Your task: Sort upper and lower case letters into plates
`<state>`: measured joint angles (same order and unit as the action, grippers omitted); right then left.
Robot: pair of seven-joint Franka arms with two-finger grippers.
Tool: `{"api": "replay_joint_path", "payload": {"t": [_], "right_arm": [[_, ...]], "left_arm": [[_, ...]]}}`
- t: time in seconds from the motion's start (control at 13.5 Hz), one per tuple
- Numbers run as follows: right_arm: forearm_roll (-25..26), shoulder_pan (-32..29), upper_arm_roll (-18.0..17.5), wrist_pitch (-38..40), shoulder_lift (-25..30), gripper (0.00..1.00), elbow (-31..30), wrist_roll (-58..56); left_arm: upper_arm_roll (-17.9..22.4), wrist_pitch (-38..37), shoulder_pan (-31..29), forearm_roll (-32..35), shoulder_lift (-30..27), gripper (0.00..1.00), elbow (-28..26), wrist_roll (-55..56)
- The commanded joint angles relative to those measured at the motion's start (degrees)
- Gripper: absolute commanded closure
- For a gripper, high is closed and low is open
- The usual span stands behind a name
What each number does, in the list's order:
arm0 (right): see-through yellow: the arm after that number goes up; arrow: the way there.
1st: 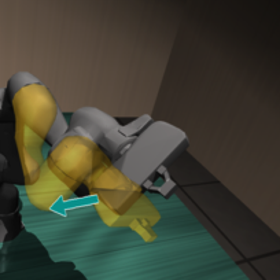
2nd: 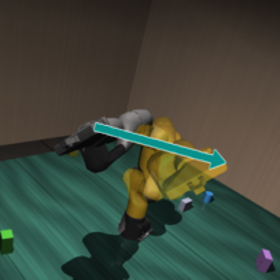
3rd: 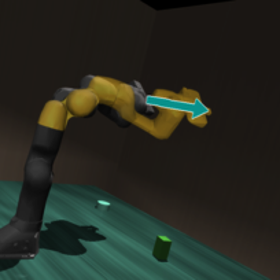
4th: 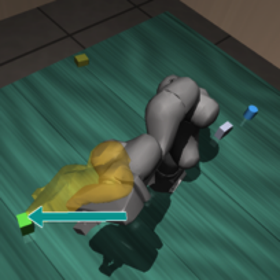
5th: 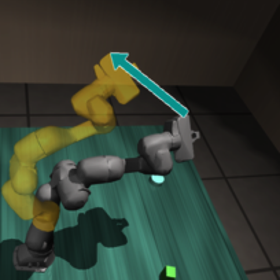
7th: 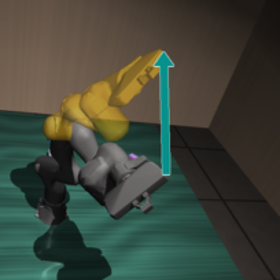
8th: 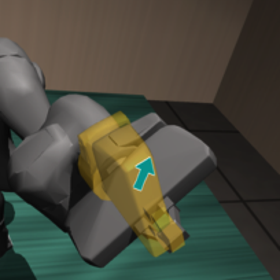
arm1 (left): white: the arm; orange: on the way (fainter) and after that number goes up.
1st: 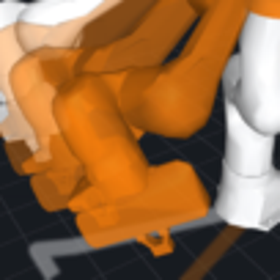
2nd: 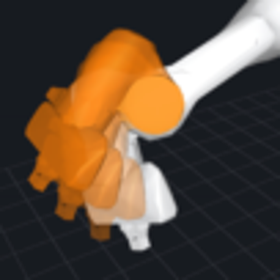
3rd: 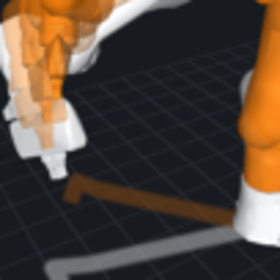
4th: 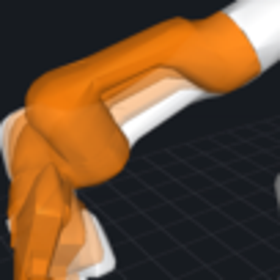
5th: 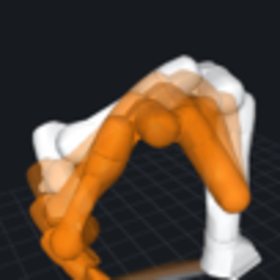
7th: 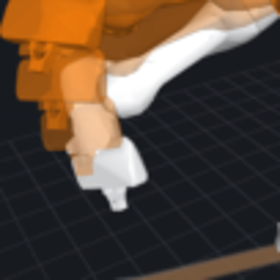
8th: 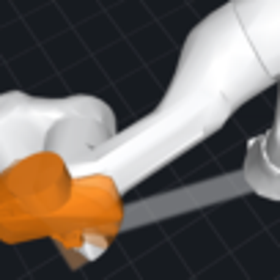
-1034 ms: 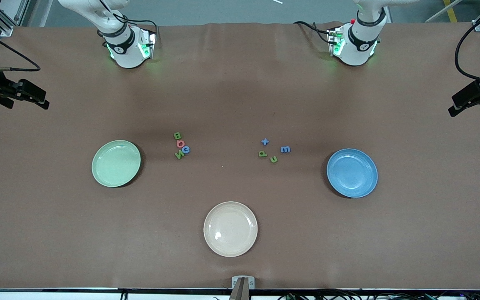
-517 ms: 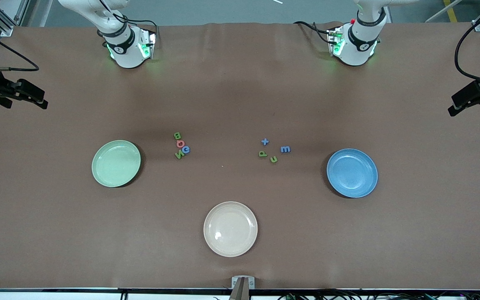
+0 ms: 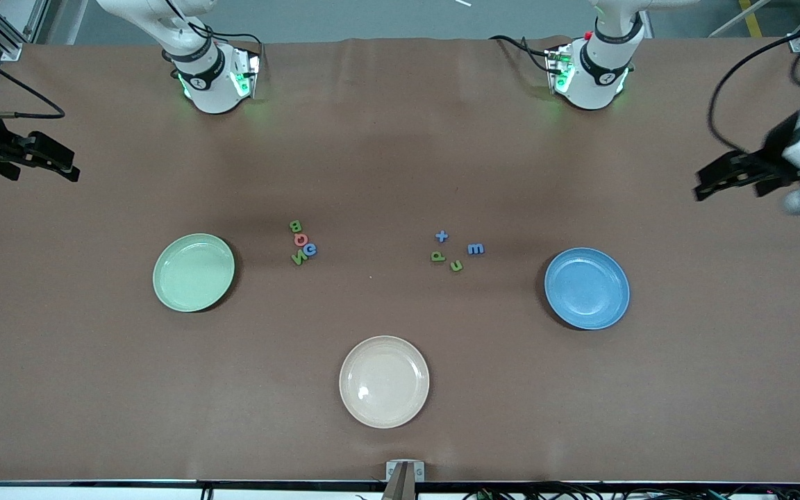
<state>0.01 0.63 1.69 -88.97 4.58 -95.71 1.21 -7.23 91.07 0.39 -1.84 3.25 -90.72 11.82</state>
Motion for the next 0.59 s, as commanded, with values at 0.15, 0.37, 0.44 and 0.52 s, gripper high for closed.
{"api": "replay_joint_path", "payload": {"t": [0.15, 0.37, 0.44, 0.52], "right_arm": [[0.3, -0.7, -0.5, -0.1, 1.2, 0.00, 0.2, -0.4], [0.3, -0.7, -0.5, 0.0, 1.0, 0.00, 0.5, -0.7], [0.3, -0.6, -0.5, 0.0, 1.0, 0.00, 0.5, -0.6], [0.3, -0.6, -0.6, 0.0, 1.0, 0.00, 0.5, -0.6]], "left_arm": [[-7.2, 3.7, 0.3, -0.7, 7.5, 0.00, -0.9, 8.0], [-9.8, 13.1, 3.1, 0.2, 10.8, 0.00, -6.0, 18.7], [-9.8, 15.8, 4.3, 0.2, 11.5, 0.00, -7.4, 20.9], [-9.8, 18.3, 5.4, 0.2, 12.1, 0.00, -9.0, 23.1]]}}
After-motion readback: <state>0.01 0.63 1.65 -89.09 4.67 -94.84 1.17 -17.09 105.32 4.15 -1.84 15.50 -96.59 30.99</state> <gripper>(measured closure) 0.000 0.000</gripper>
